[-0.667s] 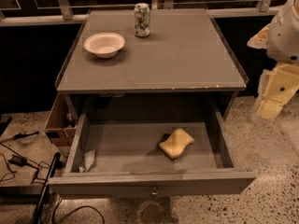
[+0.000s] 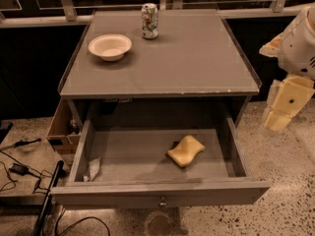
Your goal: Pick sponge from top drawer and place on counter
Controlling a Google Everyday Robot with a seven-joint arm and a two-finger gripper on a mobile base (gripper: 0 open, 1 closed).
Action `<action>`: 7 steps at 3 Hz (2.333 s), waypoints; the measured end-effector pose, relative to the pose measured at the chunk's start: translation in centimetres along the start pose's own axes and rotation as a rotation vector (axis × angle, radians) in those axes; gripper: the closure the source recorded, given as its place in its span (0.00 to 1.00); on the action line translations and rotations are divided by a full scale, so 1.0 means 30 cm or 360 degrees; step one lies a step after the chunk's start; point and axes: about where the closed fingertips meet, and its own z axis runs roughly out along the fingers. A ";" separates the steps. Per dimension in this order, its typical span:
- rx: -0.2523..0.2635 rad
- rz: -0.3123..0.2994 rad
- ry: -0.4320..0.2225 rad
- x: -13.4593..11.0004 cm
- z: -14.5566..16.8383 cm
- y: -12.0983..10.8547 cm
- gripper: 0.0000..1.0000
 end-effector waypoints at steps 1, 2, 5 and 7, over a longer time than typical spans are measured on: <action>0.0012 0.0089 -0.0082 0.001 0.092 0.018 0.00; 0.0024 0.0171 -0.0184 -0.028 0.239 0.037 0.19; 0.0140 0.0240 -0.0277 -0.077 0.418 0.042 0.89; 0.0204 0.0379 -0.0254 -0.010 0.568 0.075 1.00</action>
Offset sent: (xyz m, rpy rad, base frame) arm 0.0314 0.0434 -0.1229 0.2312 -0.0516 -0.1173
